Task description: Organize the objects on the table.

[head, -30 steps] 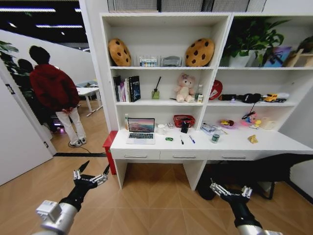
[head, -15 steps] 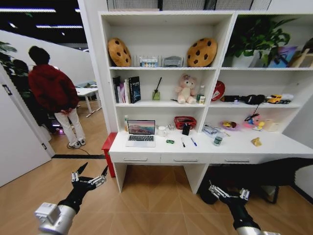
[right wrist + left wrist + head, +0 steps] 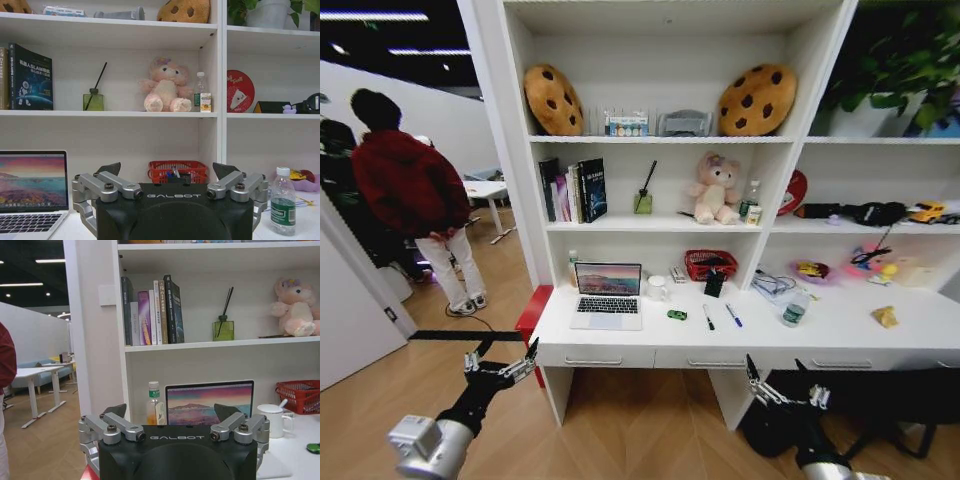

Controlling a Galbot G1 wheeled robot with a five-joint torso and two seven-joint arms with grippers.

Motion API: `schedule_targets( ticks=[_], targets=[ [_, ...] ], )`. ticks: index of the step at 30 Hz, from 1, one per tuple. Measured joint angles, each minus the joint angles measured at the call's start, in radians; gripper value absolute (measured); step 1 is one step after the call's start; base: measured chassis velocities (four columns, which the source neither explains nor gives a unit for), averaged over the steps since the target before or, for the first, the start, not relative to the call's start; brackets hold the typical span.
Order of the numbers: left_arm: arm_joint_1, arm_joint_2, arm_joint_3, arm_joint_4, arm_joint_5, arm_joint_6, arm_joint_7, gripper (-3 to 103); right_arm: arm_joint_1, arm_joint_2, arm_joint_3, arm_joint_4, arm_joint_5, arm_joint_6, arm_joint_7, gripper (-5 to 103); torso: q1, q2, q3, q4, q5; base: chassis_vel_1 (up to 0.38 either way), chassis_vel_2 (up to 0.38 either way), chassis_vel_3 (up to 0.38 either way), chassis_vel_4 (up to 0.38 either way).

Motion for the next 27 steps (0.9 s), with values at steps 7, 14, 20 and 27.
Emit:
schedule_targets(
  ticks=[7, 14, 20, 27],
  targets=[
    [0.001, 0.001, -0.003, 0.0, 0.004, 0.002, 0.002, 99, 0.011, -0.003, 0.007, -0.008, -0.072, -0.003, 0.045, 100, 0.0, 0.0, 0.0, -0.0004, -0.0013, -0.178, 0.173, 0.16, -0.163],
    [0.003, -0.002, -0.003, 0.0, 0.009, 0.002, 0.007, 99, 0.021, -0.007, 0.015, -0.025, -0.058, 0.012, 0.044, 100, -0.001, 0.001, -0.001, -0.0002, -0.0006, -0.039, 0.052, 0.051, -0.041],
    [0.005, -0.002, -0.004, 0.001, 0.009, 0.002, 0.009, 99, 0.021, -0.004, 0.015, -0.027, -0.051, 0.014, 0.042, 100, -0.002, 0.001, -0.001, -0.0001, -0.0007, -0.077, 0.086, 0.079, -0.075],
    [0.007, -0.002, -0.005, 0.001, 0.007, 0.01, 0.007, 99, 0.019, -0.002, 0.012, -0.025, -0.05, 0.018, 0.042, 100, 0.0, 0.0, 0.0, -0.0002, -0.001, -0.224, 0.214, 0.212, -0.206]
  ],
)
